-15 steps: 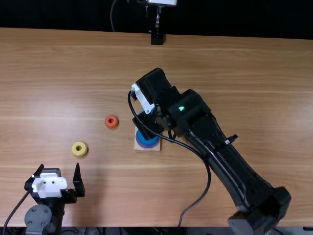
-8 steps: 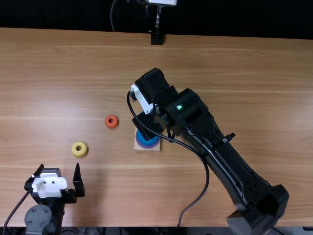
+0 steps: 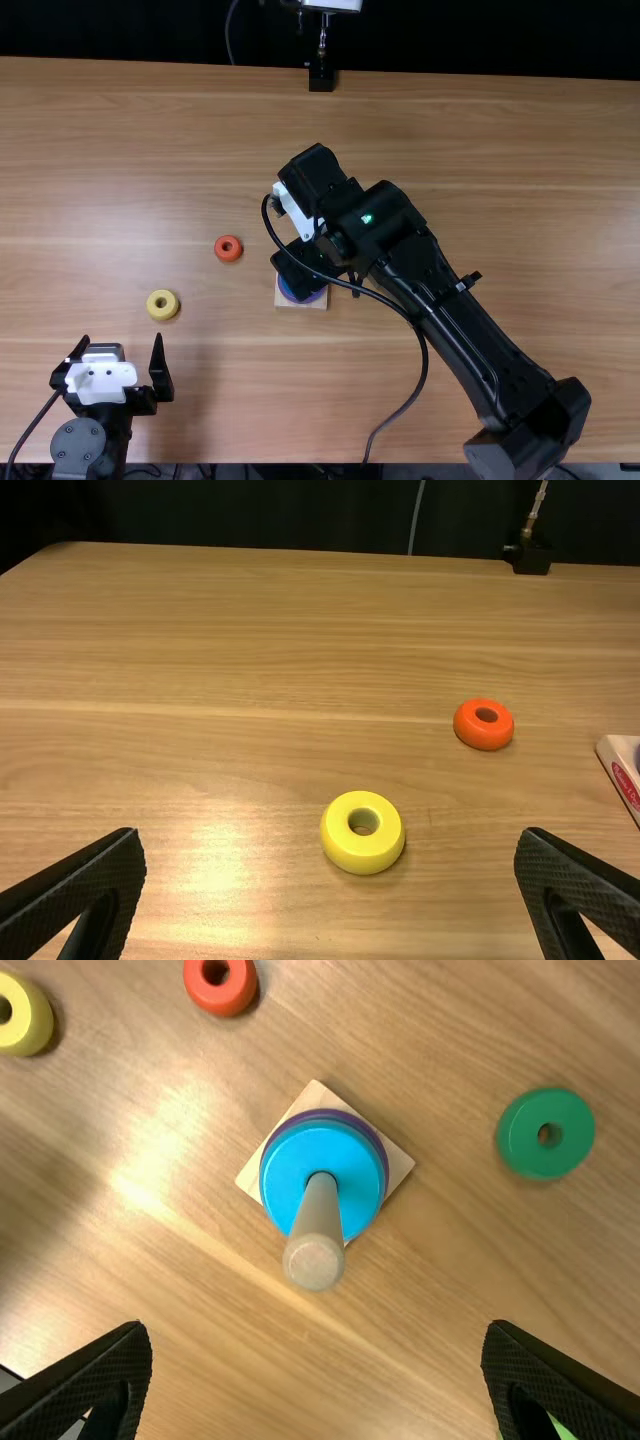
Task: Build the Hanoi tower: stack the rings onto the peg from bottom to top in this color order: purple, dark blue, light blue, dark green, light green, yellow, orange.
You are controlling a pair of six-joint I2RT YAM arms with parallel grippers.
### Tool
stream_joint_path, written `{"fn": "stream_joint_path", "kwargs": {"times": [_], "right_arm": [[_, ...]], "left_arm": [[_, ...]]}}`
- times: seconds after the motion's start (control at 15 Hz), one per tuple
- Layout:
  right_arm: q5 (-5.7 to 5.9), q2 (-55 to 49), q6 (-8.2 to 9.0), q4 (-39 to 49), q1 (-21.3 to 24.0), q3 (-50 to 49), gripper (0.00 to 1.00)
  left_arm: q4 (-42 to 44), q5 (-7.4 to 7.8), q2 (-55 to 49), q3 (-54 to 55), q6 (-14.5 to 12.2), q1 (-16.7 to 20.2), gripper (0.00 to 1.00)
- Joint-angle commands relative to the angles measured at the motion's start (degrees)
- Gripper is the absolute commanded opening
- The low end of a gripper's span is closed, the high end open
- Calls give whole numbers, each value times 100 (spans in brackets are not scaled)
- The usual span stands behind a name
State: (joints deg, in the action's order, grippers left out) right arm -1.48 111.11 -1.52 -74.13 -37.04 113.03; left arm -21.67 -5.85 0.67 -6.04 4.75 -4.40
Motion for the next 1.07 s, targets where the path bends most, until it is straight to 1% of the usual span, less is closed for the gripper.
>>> {"fn": "stream_joint_path", "kwargs": {"times": [0.0,0.2,0.33,0.4,0.47,0.53,0.6,0.67,0.73,0.8,0.93,1.0], "right_arm": [[32,25,25,55,-32,325,100],[42,-2,36,467,-14,571,100],[63,-28,46,1121,12,500,100],[74,-28,162,1289,30,456,100],[137,-28,542,1426,39,404,100],[327,-28,848,1585,100,263,100],[601,-72,911,1880,337,-1,100],[749,-151,869,2270,540,-370,100],[770,-204,859,2734,610,-792,100],[770,-221,859,3293,680,-1240,100],[759,-248,848,4411,961,-1987,100],[770,-248,848,4749,1032,-2224,100]], "left_arm": [[-491,-48,-67,604,-1,1,100],[-480,-48,-67,604,-1,1,100],[-480,-48,-67,604,-1,1,100],[-491,-48,-67,604,-1,1,100],[-480,-48,-67,604,-1,1,100],[-491,-48,-67,604,-1,1,100],[-491,-48,-67,604,-11,1,100],[-480,-48,-67,604,-1,1,100],[-491,-48,-67,604,-1,1,100],[-480,-48,-67,604,-1,1,100],[-491,-48,-67,604,-1,1,100],[-480,-48,-67,604,-1,1,100]]}}
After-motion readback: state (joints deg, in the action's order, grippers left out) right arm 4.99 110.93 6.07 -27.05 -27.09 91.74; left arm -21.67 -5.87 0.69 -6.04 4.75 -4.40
